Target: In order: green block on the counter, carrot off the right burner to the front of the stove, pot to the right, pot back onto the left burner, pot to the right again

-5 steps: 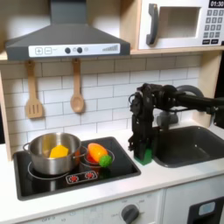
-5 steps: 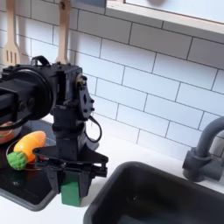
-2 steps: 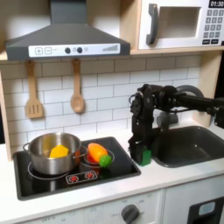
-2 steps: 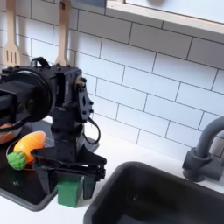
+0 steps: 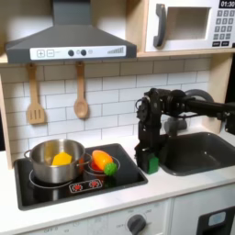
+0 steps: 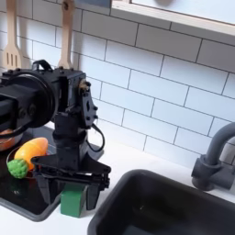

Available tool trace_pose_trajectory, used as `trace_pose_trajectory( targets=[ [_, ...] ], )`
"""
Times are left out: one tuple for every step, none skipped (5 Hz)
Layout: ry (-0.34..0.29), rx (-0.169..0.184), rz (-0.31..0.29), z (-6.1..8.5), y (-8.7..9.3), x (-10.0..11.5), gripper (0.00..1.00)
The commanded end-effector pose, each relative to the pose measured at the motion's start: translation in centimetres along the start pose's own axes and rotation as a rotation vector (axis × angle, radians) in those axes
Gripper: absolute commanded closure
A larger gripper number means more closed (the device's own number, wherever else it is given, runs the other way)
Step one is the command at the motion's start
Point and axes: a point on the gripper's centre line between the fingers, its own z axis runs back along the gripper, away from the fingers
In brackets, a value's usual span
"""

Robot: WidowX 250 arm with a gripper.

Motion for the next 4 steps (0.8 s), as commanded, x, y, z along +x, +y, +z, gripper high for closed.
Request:
trace_pose_trajectory(
  targets=[
    [-0.033, -0.023, 0.007, 1.7, -0.3, 0.3, 0.00],
    [-0.042, -0.018, -0.003, 2.4, -0.2, 0.1, 0.00],
    [-0.036, -0.023, 0.002, 2.4, 0.1, 0.0, 0.00],
    [-0.052, -0.033, 0.000, 3.2, 0.3, -0.3, 0.00]
  ],
)
